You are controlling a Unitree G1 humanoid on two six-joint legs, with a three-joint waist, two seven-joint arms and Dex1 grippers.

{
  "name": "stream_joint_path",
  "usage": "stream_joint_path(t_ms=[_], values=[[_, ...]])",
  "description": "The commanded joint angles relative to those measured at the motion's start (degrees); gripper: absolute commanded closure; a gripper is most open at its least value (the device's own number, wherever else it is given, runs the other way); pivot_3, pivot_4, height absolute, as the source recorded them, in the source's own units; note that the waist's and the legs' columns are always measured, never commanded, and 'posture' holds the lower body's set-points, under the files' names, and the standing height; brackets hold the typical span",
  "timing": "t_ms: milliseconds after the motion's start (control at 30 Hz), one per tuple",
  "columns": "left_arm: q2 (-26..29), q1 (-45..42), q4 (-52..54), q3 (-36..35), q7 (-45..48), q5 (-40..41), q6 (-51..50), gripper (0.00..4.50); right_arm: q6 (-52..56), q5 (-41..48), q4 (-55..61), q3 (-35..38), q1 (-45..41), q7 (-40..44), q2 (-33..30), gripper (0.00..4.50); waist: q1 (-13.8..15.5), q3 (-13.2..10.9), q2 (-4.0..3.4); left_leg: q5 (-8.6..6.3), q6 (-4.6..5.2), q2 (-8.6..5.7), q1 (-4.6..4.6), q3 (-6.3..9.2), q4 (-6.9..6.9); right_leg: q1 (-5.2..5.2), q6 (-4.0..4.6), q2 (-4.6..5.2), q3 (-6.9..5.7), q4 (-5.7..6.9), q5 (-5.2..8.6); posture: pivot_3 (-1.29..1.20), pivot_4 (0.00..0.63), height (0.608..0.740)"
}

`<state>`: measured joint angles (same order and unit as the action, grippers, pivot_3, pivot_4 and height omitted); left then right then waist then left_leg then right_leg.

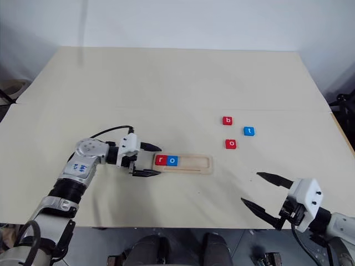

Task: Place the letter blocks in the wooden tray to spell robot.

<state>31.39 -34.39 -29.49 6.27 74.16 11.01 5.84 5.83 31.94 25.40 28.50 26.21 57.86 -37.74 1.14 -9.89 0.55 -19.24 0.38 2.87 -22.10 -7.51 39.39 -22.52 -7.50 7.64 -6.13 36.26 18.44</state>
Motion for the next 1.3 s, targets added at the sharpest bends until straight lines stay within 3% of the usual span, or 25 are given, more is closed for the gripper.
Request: stream_joint_path(t_ms=[33,233,367,800,1100,1300], values=[[2.6,3.1,2.2,-5.1,3.5,5.3,1.9,0.03,-2.3,0.0,-2.4,2.9,1.0,-0.9,1.5,0.00,-0.1,0.0,-0.01,0.00,0.00,0.02,0.00,0.00,-0.01,-0.01,0.00,-0.03,0.00,-0.01,0.00,0.00,0.150,0.740],[5.3,9.6,3.9,-12.3,0.4,7.2,8.7,0.03,-6.6,-1.3,-7.1,5.5,1.1,-4.8,5.8,0.00,0.3,0.0,-0.01,-0.01,0.01,-0.02,0.00,0.07,0.01,0.03,0.00,0.06,-0.01,0.01,0.00,0.00,0.150,0.740],[5.9,14.2,11.1,-13.8,0.3,11.6,0.6,0.03,-7.3,-1.5,-9.0,4.6,0.2,-6.7,7.4,0.00,0.1,0.0,-0.02,-0.01,0.02,-0.02,0.00,0.29,0.01,0.02,0.00,0.07,0.00,0.03,0.00,0.00,0.150,0.740],[5.4,20.8,23.1,-15.2,-4.4,14.3,-3.1,0.03,-2.2,-0.8,-9.3,0.2,-6.5,-11.7,7.4,0.00,0.2,0.0,-0.05,-0.01,0.01,-0.02,0.04,0.49,0.01,0.03,0.01,0.07,0.05,0.11,0.00,0.00,0.150,0.740],[4.5,22.2,26.4,-15.2,-6.9,14.5,-3.9,0.03,23.3,0.1,-2.5,-4.9,-20.3,-28.0,2.2,0.00,-0.4,0.0,-0.11,0.00,0.01,0.00,0.04,0.48,0.01,-0.03,0.04,0.06,0.08,0.17,0.02,0.00,0.150,0.740],[3.6,22.1,28.2,-14.3,-9.1,14.5,-4.9,0.03,36.9,0.9,-2.5,-9.6,-31.4,-33.7,0.6,0.00,-0.3,0.0,-0.11,-0.01,0.01,-0.02,-0.02,0.50,0.00,-0.05,0.05,0.07,0.07,0.14,0.02,0.00,0.150,0.740]])
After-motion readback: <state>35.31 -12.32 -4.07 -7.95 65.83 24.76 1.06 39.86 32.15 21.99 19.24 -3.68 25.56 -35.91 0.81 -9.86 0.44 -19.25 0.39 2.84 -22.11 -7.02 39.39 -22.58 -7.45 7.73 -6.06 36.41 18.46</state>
